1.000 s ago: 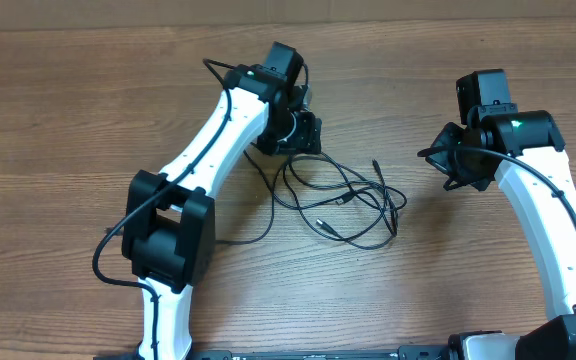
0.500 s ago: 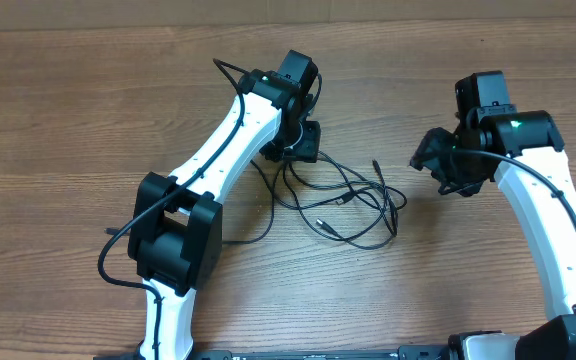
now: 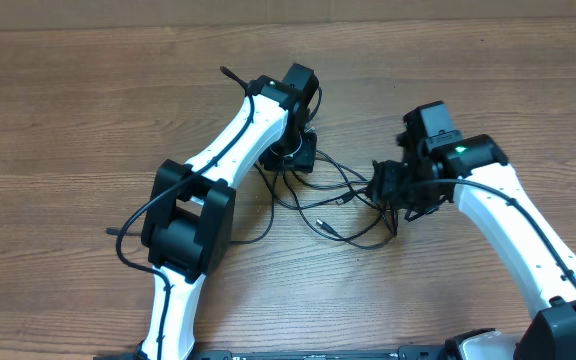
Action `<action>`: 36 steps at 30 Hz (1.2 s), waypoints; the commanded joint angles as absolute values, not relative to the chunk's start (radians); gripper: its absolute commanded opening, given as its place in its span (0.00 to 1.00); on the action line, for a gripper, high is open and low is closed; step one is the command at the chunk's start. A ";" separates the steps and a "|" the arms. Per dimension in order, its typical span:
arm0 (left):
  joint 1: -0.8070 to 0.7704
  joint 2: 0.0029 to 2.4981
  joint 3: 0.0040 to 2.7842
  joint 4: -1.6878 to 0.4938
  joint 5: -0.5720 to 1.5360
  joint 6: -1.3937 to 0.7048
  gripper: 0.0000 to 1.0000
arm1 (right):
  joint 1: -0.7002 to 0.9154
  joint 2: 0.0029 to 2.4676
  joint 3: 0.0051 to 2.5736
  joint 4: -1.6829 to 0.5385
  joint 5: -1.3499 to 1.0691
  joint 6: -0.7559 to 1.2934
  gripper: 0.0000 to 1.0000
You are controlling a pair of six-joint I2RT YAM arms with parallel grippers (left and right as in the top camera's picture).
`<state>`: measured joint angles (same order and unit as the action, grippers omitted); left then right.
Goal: Untangle cables
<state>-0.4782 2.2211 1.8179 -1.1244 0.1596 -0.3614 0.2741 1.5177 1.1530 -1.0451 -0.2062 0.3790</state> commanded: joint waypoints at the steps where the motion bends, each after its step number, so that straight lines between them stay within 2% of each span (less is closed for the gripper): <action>1: -0.478 2.268 1.807 -1.129 0.150 -0.363 0.50 | 0.310 1.506 1.135 -1.024 -0.230 0.281 0.62; 7: -0.478 2.305 1.807 -1.138 0.150 -0.362 0.51 | 0.331 1.506 1.096 -0.984 -0.225 0.279 0.62; 11: -0.478 2.314 1.807 -1.134 0.150 -0.362 0.51 | 0.331 1.506 1.054 -0.937 -0.211 0.279 0.56; 14: -0.478 2.315 1.807 -1.134 0.150 -0.362 0.51 | 0.331 1.506 1.033 -0.905 -0.199 0.279 0.39; 16: -0.478 2.315 1.807 -1.134 0.150 -0.362 0.50 | 0.331 1.506 1.032 -0.897 -0.199 0.279 0.25; 18: -0.478 2.315 1.807 -1.134 0.150 -0.362 0.50 | 0.331 1.506 1.032 -0.886 -0.200 0.280 0.05; 19: -0.478 2.315 1.807 -1.134 0.151 -0.359 0.48 | 0.331 1.506 1.032 -0.881 -0.200 0.284 0.04; 21: -0.478 2.314 1.807 -1.139 0.170 -0.336 0.49 | 0.331 1.506 1.032 -0.872 -0.207 0.290 0.04; 23: -0.474 2.312 1.810 -1.149 0.230 -0.287 0.68 | 0.331 1.506 1.032 -0.865 -0.229 0.300 0.04; 25: -0.467 2.305 1.811 -1.152 0.304 -0.231 0.74 | 0.331 1.506 1.032 -0.861 -0.240 0.310 0.04; 36: -0.364 2.227 1.833 -1.219 0.675 -0.011 0.76 | 0.331 1.506 1.032 -0.838 -0.238 0.395 0.04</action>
<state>-0.3927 2.2921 1.8172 -1.1995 0.4915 -0.1349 0.3233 1.5177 1.0336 -0.8543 -0.2317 0.3325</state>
